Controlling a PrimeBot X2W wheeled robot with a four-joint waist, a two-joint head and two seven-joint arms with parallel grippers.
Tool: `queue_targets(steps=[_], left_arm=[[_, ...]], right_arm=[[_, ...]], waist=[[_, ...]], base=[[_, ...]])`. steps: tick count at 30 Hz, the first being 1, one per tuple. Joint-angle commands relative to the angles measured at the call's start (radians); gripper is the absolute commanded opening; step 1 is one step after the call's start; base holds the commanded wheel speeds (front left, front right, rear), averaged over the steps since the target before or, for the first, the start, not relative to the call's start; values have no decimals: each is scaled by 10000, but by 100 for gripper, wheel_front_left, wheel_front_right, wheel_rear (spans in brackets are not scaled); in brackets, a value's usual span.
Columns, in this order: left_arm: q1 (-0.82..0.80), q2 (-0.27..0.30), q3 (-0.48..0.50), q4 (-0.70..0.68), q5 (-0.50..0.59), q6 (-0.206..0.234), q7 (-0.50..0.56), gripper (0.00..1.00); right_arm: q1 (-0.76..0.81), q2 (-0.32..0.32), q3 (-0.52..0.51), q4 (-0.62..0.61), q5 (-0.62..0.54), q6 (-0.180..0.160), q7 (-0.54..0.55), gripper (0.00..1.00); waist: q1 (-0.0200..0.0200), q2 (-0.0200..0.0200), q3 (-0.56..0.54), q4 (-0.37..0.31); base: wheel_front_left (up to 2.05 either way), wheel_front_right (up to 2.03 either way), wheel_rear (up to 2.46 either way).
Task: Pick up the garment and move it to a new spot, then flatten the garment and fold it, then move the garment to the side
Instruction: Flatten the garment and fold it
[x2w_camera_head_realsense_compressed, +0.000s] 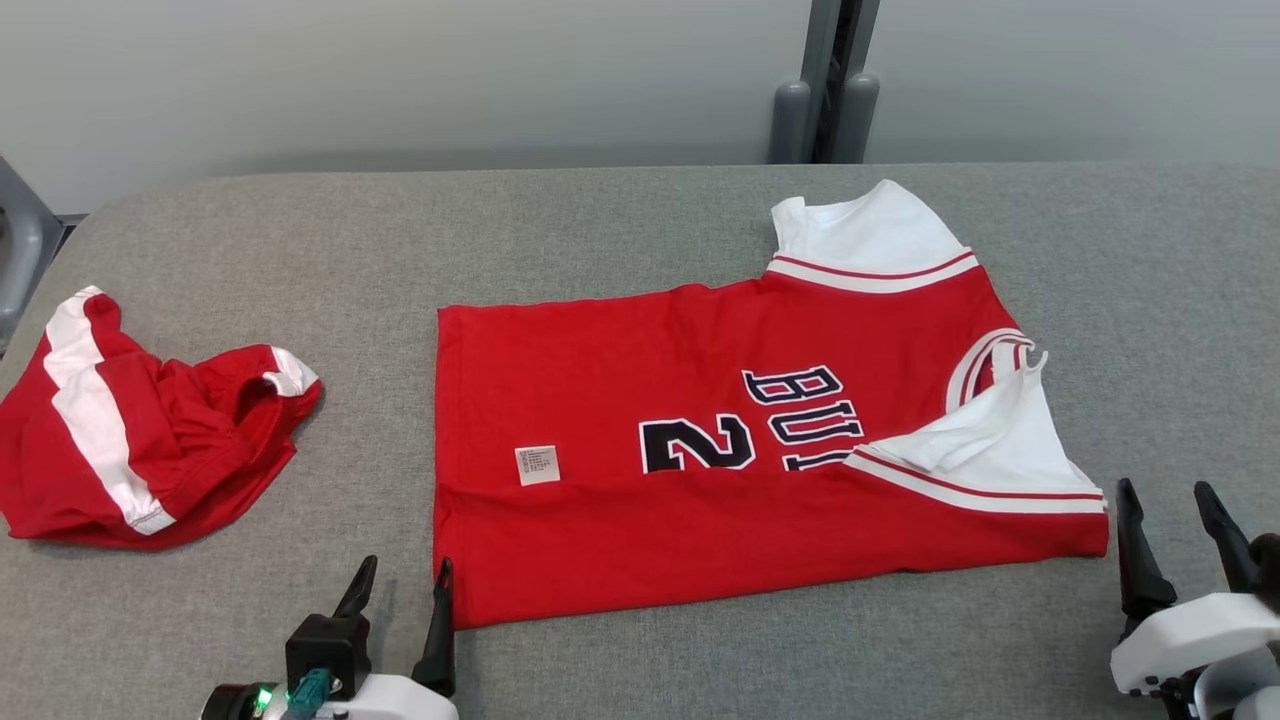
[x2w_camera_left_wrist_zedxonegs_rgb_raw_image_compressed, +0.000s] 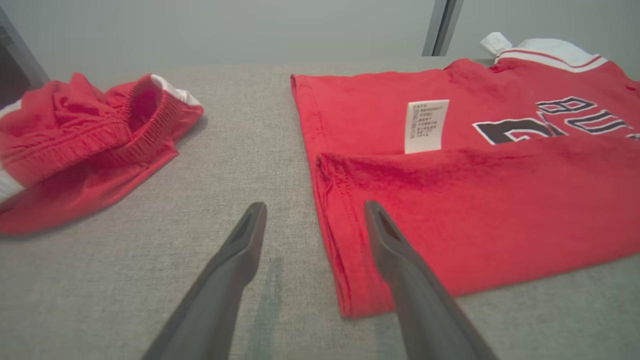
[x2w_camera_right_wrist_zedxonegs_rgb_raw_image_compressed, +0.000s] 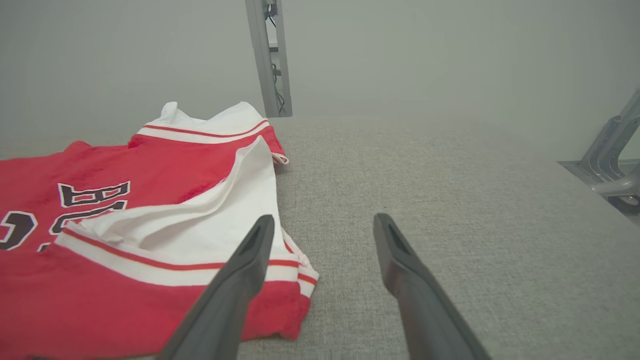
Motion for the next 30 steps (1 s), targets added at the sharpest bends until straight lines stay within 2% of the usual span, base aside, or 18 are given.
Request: queue_targets(steps=[1, 4, 10, 15, 30], left_arm=[[-300, 16, 38, 192, 93, -54, -55, 100], [-432, -29, 29, 665, 195, -41, -53, 100], [-760, -146, -169, 1368, 197, -391, -54, 100], [-911, -292, -227, 1782, -230, -879, -54, 100], [-1303, -381, -493, 2872, -563, -1337, 175, 100]], right_arm=[[-185, -21, 81, 217, 107, -3, -11, 100], [-402, -104, 332, 729, 246, -3, -11, 100], [-818, -222, 425, 1523, 382, -3, -12, 100], [-1040, -211, 670, 1937, 571, -3, -13, 100], [-1689, -282, 1651, 3271, 1461, -3, 112, 100]], waist=[[0, -1, 22, 23], [0, -1, 66, 48], [0, -1, 159, 115], [0, -1, 227, 159], [0, -1, 321, 222]], base=[[0, 0, 0], [0, 0, 0], [0, 0, 0], [0, 0, 0], [0, 0, 0]])
